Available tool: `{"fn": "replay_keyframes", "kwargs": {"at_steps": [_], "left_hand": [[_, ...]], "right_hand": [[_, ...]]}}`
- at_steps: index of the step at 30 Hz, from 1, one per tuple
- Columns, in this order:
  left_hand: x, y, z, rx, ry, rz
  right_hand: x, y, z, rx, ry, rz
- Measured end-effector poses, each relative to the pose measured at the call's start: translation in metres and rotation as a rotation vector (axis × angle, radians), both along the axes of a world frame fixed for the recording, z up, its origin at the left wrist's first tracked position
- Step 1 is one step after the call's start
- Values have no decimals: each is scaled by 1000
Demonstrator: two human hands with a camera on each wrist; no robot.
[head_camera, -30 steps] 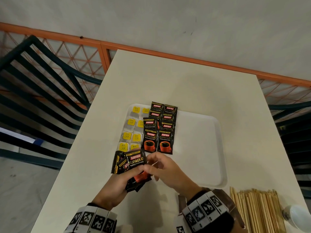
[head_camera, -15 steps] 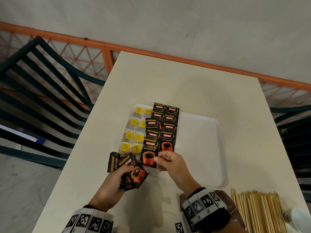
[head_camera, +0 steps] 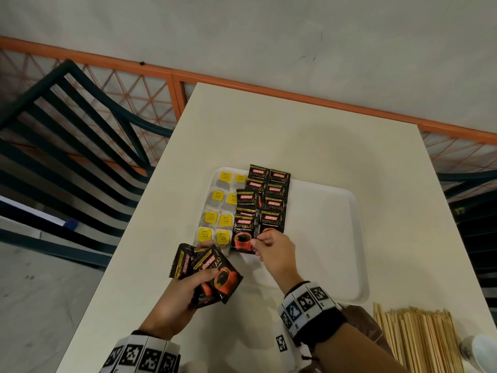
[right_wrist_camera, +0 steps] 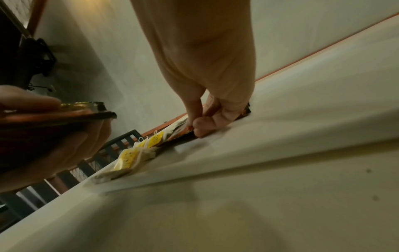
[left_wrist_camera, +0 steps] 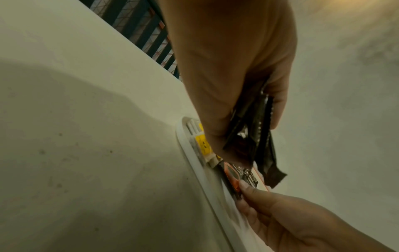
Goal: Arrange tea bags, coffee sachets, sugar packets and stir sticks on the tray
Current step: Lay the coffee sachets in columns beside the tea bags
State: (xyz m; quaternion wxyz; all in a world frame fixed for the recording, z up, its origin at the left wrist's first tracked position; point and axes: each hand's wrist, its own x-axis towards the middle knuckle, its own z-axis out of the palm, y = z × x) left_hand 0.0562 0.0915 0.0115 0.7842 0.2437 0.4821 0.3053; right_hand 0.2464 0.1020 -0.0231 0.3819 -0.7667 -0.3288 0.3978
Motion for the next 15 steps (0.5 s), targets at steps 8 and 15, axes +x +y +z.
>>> {"fn": "replay_keyframes", "kwargs": {"at_steps": [8,15], "left_hand": [[4,-2,5,28,-5,-16],[9,0,2,24,-26,-12]], "right_hand": [[-4,-5,9,71,-140,4],[-8,-19,43,-18,99,505]]}}
